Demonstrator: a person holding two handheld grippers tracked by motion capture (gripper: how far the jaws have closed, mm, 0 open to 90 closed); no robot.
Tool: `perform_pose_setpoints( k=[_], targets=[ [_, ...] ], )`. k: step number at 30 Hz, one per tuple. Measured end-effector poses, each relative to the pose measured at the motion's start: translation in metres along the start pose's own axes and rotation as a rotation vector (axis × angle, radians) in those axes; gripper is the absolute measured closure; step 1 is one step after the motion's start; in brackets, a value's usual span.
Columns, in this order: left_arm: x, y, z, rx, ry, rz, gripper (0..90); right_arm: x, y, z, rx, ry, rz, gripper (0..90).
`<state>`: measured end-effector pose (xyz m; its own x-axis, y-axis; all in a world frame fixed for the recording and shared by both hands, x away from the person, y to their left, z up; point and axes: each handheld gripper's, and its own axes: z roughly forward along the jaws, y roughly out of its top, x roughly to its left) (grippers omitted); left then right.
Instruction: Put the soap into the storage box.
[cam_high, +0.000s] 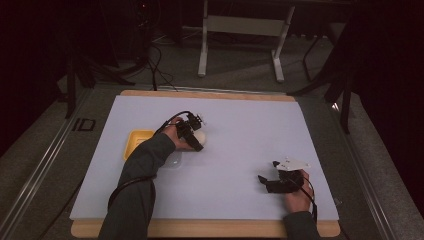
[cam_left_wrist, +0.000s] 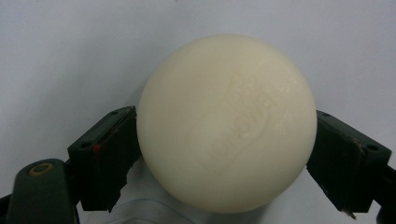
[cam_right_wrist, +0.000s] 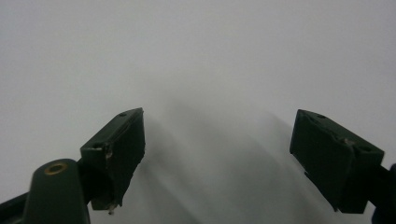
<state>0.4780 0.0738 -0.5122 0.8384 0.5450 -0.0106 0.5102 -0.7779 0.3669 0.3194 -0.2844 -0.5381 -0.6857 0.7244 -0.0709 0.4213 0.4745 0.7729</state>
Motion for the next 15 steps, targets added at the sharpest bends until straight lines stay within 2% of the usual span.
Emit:
perform_pose_setpoints(
  k=[15],
  targets=[
    [-0.0002,0.0065,0.0002,0.043,0.014,-0.011,18.3,0.0004,0.0001,0.0001,0.004,-0.001,0.0,17.7]
  ],
)
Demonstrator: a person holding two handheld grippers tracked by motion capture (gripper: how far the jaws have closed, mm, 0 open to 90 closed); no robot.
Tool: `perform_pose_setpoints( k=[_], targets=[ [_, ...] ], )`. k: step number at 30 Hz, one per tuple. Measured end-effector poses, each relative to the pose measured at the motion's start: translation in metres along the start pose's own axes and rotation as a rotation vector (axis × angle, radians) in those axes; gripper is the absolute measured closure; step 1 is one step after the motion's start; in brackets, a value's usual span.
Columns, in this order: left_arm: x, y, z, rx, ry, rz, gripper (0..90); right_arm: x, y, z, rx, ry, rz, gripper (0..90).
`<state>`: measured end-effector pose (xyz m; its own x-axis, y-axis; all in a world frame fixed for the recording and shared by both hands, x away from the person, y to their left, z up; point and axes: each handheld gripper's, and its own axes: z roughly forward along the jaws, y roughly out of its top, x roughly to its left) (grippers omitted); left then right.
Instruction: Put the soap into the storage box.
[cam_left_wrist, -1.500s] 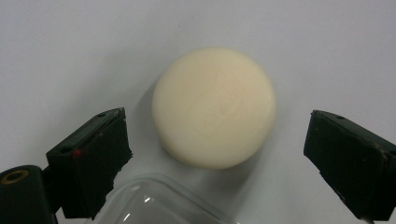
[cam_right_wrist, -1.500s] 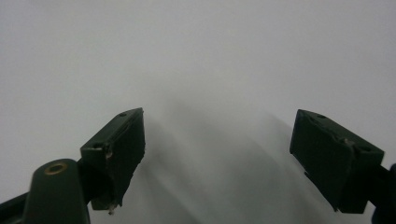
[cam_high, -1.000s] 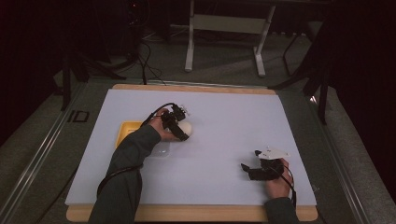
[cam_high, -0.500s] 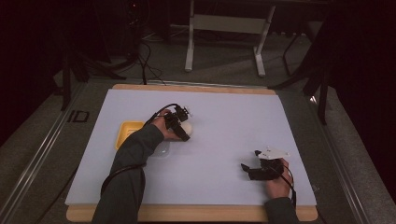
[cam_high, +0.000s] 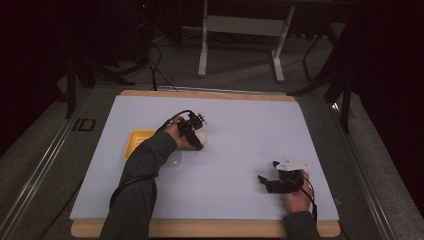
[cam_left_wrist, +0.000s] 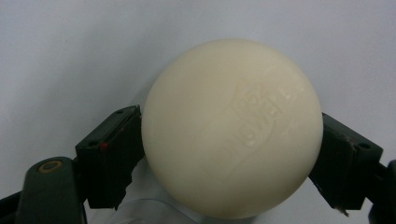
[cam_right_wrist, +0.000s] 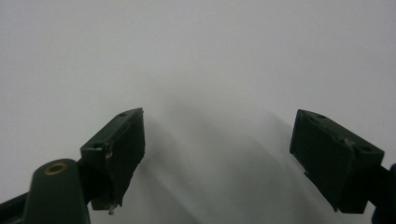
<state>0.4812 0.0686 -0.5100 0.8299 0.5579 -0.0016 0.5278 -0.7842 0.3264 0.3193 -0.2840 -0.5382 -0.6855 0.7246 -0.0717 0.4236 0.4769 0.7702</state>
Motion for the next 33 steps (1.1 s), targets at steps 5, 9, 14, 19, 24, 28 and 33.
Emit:
perform_pose_setpoints(
  k=[5,9,14,19,24,28,33],
  targets=[
    [-0.0012,0.0032,-0.0005,0.023,0.004,-0.004,20.1,-0.0001,0.0,0.0,-0.001,0.0,0.0,17.7],
    [-0.0019,0.0049,-0.0018,0.04,0.005,0.003,24.1,0.0,0.0,0.0,0.0,0.0,0.0,17.7],
    [-0.003,0.0056,-0.0021,0.053,0.007,-0.012,24.4,0.0,0.0,0.0,-0.001,-0.001,-0.001,17.7],
    [-0.0033,0.0067,-0.0031,0.077,-0.004,-0.018,24.6,0.0,-0.0001,0.0,-0.002,-0.001,-0.001,17.7],
    [-0.0037,0.0061,-0.0041,0.09,-0.003,-0.018,24.8,0.0001,0.0,0.0001,0.0,0.0,-0.003,17.7],
    [-0.0035,0.0042,-0.0053,0.097,0.002,-0.011,24.8,0.0001,0.0001,0.0001,0.002,0.0,-0.004,17.7],
    [-0.0035,0.0027,-0.0092,0.098,0.01,-0.004,24.8,0.0001,0.0001,0.0001,0.002,0.0,-0.005,17.7]
  ],
)
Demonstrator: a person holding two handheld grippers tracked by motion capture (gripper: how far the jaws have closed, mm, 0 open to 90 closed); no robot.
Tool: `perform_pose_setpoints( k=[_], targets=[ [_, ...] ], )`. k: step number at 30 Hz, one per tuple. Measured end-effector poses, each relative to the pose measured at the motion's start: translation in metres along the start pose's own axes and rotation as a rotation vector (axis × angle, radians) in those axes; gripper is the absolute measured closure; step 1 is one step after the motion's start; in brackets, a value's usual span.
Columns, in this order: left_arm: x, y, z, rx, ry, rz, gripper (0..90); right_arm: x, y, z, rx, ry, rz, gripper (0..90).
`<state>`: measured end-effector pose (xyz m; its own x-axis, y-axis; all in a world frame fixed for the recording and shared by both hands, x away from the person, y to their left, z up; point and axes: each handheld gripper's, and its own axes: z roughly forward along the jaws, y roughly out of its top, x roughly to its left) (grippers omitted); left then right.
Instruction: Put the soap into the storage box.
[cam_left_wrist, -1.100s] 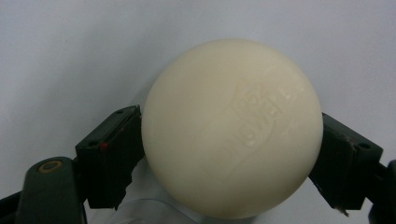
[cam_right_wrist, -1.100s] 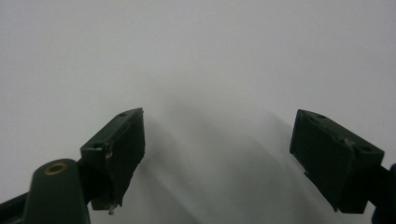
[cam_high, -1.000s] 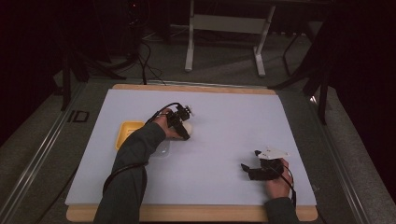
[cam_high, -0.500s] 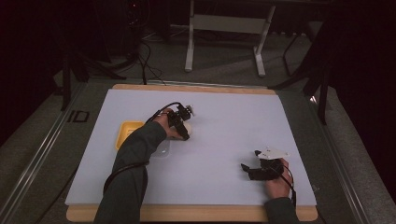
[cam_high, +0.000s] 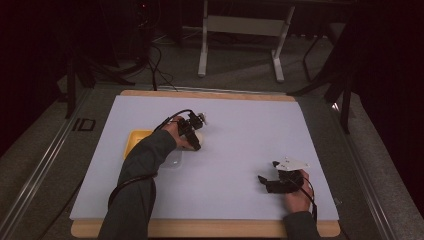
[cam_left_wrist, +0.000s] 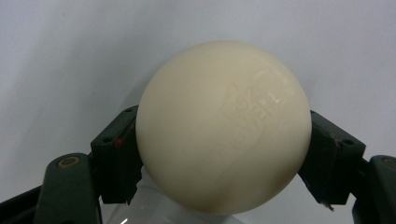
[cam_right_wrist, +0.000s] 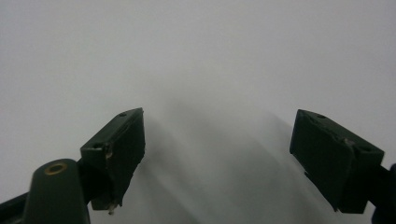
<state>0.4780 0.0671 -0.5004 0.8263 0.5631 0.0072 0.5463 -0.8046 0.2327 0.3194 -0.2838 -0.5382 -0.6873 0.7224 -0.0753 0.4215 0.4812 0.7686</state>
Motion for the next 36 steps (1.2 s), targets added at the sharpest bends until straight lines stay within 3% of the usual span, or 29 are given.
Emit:
perform_pose_setpoints(
  k=[13,27,36],
  targets=[
    [0.005,-0.008,-0.025,-0.014,0.028,0.002,24.9,0.0,0.0,0.0,0.0,0.0,0.0,17.7],
    [0.01,-0.02,-0.038,-0.022,0.04,-0.014,24.8,0.0,0.0,0.0,0.0,0.0,0.0,17.7],
    [-0.002,-0.013,-0.047,-0.018,0.051,0.037,24.9,0.0,0.0,0.0,0.0,-0.001,0.0,17.7]
  ],
)
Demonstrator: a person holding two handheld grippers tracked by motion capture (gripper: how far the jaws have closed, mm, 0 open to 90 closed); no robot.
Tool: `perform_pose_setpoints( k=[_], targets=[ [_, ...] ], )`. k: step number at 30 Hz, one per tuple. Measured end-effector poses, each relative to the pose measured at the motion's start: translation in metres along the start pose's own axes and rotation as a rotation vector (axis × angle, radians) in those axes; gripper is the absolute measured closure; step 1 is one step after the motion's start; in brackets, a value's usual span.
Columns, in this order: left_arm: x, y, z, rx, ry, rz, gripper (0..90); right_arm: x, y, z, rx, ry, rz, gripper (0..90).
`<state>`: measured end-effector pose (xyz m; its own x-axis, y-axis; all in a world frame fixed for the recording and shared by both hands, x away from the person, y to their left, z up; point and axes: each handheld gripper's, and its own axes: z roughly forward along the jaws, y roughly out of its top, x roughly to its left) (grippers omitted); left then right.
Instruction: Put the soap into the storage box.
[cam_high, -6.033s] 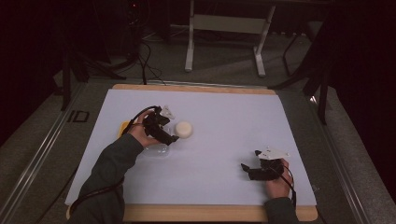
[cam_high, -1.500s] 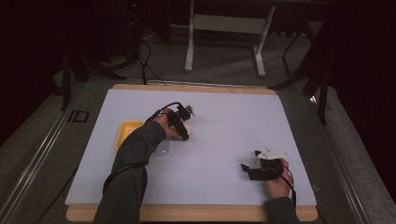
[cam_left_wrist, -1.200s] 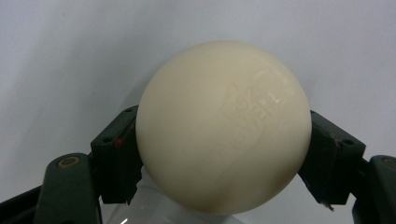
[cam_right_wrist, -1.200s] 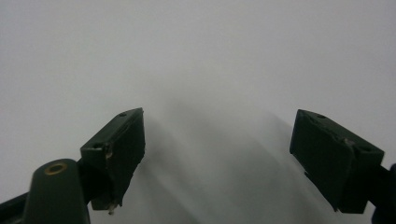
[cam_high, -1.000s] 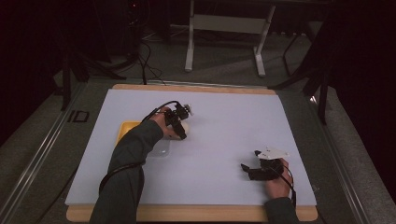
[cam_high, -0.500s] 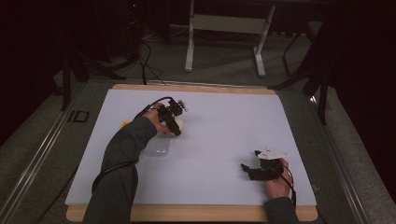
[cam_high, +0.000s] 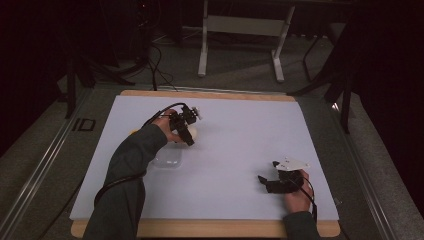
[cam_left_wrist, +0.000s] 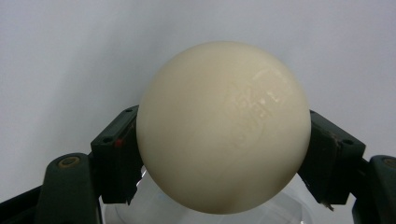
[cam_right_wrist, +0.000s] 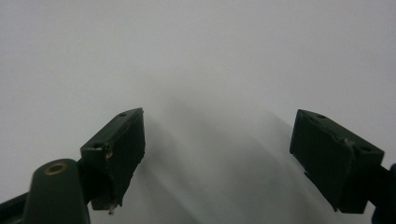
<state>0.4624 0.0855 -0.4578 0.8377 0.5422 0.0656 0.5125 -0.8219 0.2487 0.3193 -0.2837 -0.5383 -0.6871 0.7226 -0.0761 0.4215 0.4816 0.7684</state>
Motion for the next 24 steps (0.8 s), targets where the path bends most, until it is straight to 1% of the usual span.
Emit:
perform_pose_setpoints(
  k=[3,4,8,10,13,14,18,21,24],
  targets=[
    [-0.003,0.001,-0.002,-0.003,0.005,0.01,24.8,0.0,0.0,0.0,0.0,0.0,0.0,17.7],
    [-0.004,0.002,-0.003,-0.007,0.014,0.022,24.8,0.0,0.0,0.0,-0.001,0.001,0.001,17.7],
    [-0.006,0.0,-0.007,-0.018,0.028,0.024,24.9,0.0,0.0,0.0,-0.001,0.001,0.001,17.7],
    [-0.006,-0.001,-0.009,-0.023,0.029,0.024,24.9,0.0,0.0,0.0,-0.001,0.0,0.001,17.7],
    [-0.007,-0.004,-0.01,-0.024,0.033,0.026,24.8,0.0,0.0,0.0,-0.001,0.0,0.001,17.7],
    [-0.007,-0.006,-0.012,-0.017,0.028,0.033,24.9,0.0,0.0,0.0,-0.001,-0.001,0.001,17.7],
    [-0.005,-0.01,-0.014,-0.017,0.029,0.032,24.9,0.0,0.0,0.0,-0.003,-0.001,0.0,17.7],
    [-0.005,-0.014,-0.015,-0.025,0.033,0.017,24.8,0.0,0.0,0.0,-0.004,-0.001,0.001,17.7],
    [-0.006,-0.018,-0.016,-0.022,0.04,0.02,24.8,0.0,0.0,0.0,-0.004,-0.002,0.0,17.7]
  ],
)
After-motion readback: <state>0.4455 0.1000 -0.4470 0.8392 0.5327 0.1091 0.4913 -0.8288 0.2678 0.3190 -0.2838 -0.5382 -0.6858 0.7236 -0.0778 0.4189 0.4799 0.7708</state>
